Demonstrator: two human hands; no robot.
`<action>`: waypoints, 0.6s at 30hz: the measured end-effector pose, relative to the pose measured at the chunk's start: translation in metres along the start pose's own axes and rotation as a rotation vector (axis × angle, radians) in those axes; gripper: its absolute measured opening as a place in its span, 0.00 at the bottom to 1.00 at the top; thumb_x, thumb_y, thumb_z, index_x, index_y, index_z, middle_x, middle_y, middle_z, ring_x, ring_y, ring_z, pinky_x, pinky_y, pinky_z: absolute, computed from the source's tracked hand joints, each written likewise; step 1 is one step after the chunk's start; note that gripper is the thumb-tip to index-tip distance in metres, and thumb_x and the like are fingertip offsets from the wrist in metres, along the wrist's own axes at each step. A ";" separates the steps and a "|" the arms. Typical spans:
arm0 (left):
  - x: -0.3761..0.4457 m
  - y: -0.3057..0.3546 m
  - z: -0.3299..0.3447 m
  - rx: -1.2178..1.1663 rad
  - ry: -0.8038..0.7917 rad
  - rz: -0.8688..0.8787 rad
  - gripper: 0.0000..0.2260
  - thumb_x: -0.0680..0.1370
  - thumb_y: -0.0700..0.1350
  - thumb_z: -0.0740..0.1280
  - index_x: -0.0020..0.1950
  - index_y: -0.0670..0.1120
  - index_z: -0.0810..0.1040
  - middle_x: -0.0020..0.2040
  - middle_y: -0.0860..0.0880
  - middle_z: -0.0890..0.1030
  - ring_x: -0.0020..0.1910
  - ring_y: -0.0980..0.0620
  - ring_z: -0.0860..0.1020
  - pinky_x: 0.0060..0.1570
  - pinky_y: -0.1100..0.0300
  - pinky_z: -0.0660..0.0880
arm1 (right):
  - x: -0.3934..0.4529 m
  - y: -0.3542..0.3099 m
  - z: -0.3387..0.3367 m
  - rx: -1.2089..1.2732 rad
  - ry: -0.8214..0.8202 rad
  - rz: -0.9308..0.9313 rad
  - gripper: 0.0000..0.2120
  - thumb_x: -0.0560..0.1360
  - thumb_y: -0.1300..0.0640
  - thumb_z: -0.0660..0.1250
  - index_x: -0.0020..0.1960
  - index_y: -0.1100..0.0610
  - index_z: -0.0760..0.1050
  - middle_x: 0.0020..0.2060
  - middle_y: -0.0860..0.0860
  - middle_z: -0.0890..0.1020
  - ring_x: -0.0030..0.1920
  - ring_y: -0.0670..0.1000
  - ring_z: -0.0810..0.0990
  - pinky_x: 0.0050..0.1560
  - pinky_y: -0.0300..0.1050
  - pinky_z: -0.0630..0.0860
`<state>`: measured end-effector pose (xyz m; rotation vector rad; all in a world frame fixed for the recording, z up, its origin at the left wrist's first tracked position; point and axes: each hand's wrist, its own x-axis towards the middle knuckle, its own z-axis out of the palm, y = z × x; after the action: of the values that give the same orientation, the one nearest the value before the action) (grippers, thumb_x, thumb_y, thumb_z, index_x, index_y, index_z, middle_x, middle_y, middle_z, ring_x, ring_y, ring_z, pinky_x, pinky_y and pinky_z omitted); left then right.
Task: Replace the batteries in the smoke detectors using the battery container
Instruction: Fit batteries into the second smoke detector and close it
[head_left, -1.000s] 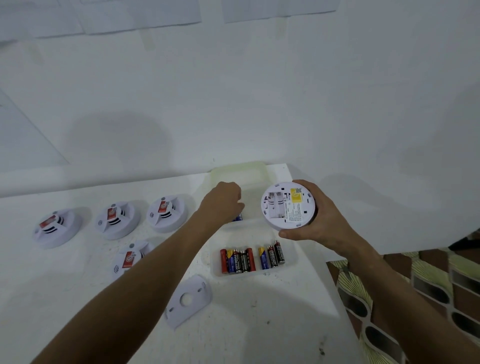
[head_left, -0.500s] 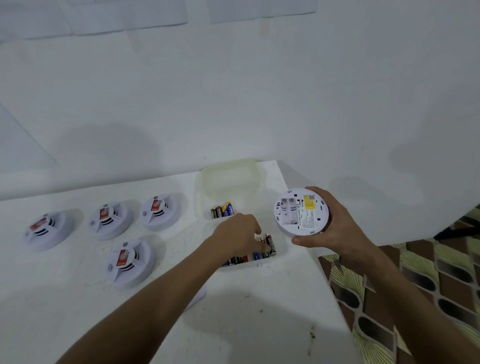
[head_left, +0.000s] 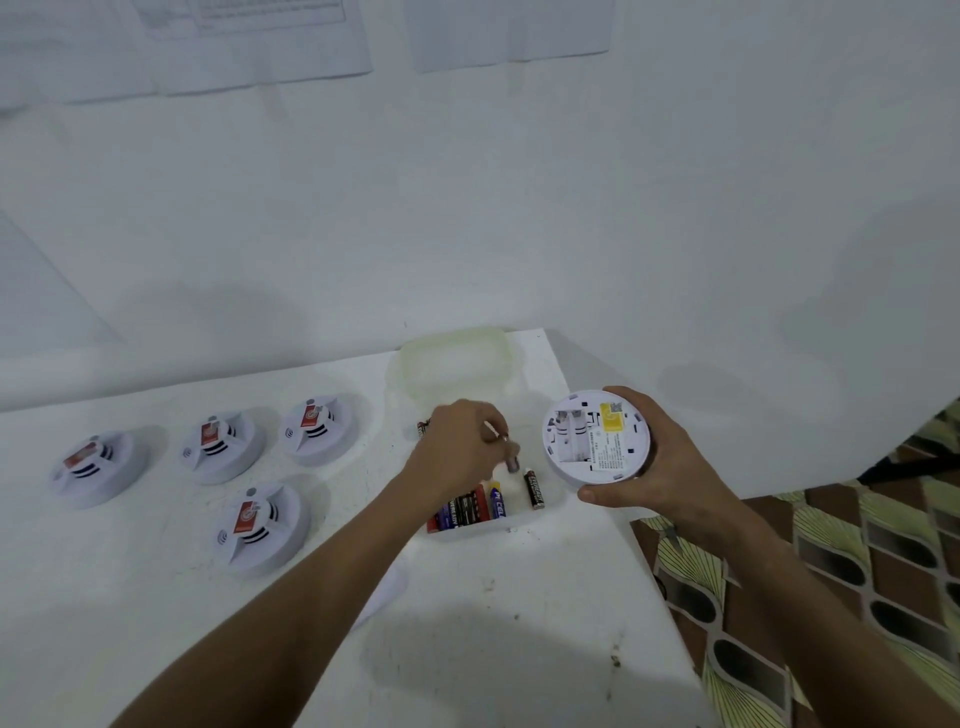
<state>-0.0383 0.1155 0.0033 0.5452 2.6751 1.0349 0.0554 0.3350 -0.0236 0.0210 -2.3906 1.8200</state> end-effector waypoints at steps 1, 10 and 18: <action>-0.002 0.006 -0.006 -0.052 0.101 0.027 0.05 0.74 0.46 0.72 0.48 0.46 0.80 0.38 0.54 0.84 0.29 0.53 0.82 0.29 0.65 0.75 | 0.000 -0.001 0.001 0.001 -0.002 -0.001 0.43 0.57 0.68 0.83 0.67 0.50 0.70 0.57 0.42 0.80 0.59 0.44 0.78 0.52 0.37 0.78; -0.023 0.046 -0.019 -0.137 0.186 0.220 0.10 0.74 0.48 0.73 0.54 0.48 0.83 0.44 0.53 0.85 0.38 0.58 0.81 0.43 0.68 0.76 | 0.009 -0.011 0.013 -0.024 -0.028 -0.067 0.42 0.55 0.66 0.83 0.63 0.49 0.70 0.53 0.38 0.80 0.55 0.41 0.79 0.49 0.31 0.76; -0.015 0.039 -0.015 -0.151 0.183 0.178 0.11 0.74 0.50 0.73 0.54 0.49 0.80 0.44 0.54 0.84 0.36 0.60 0.80 0.38 0.71 0.75 | 0.011 -0.013 0.019 -0.028 -0.048 -0.103 0.43 0.55 0.63 0.82 0.66 0.56 0.68 0.56 0.48 0.79 0.55 0.42 0.79 0.50 0.31 0.76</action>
<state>-0.0196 0.1275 0.0419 0.6999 2.7104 1.3855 0.0441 0.3145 -0.0152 0.1840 -2.3987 1.7596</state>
